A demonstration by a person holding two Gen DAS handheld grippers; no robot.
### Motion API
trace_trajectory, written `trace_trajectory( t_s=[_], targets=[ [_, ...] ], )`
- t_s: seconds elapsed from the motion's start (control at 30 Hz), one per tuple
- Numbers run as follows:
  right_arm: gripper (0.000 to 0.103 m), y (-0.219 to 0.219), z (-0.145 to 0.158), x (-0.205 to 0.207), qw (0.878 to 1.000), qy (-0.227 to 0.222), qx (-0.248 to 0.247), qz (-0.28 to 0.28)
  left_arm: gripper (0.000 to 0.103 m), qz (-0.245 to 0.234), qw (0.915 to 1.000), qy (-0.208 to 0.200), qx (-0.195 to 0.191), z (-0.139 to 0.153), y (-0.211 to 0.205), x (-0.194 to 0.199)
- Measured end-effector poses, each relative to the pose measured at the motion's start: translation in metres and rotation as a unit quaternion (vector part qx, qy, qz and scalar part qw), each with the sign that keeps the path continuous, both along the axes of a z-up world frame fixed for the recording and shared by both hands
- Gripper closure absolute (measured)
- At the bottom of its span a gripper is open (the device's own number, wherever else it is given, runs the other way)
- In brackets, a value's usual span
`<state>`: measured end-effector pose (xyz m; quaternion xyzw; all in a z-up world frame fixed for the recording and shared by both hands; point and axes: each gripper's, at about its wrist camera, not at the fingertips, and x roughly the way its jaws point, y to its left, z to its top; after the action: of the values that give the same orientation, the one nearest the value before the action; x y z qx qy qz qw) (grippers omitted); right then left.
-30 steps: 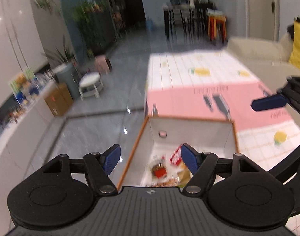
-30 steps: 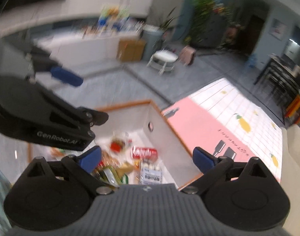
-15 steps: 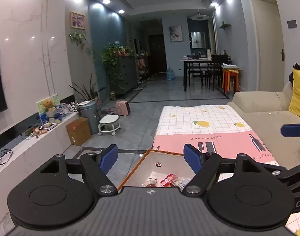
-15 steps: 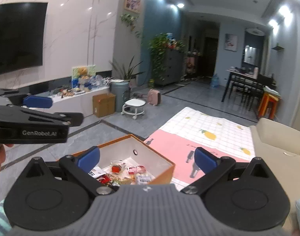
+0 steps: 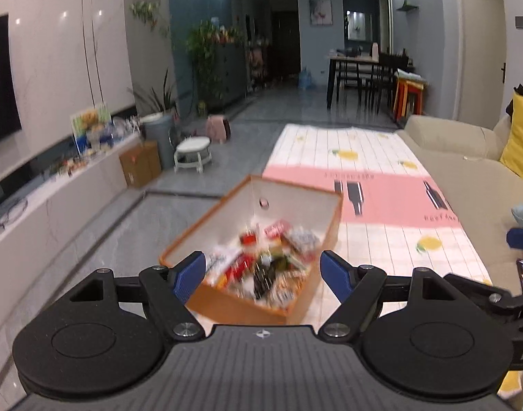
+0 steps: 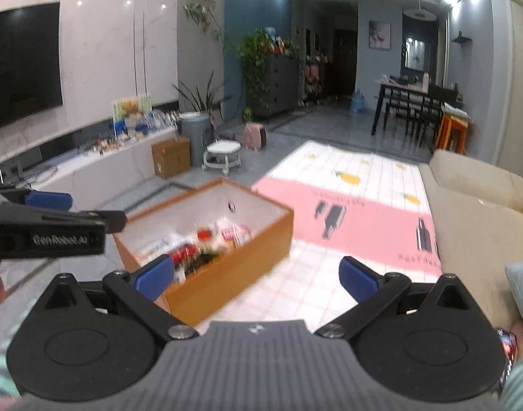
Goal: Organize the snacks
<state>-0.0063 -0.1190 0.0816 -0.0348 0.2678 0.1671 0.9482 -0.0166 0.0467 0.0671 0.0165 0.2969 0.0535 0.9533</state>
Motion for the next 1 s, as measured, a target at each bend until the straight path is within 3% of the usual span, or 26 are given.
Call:
trace_trajectory(
  t_s=[0.33, 1.0],
  targets=[
    [0.004, -0.004, -0.034, -0.020, 0.999, 0.045, -0.004, 0.000, 0.014, 0.014, 0.9993, 0.035, -0.002, -0.022, -0.013, -0.025],
    [0.004, 0.007, -0.034, -0.025, 0.999, 0.022, -0.023, 0.016, 0.014, 0.009, 0.9986, 0.052, -0.007, -0.030, -0.012, -0.027]
  ],
)
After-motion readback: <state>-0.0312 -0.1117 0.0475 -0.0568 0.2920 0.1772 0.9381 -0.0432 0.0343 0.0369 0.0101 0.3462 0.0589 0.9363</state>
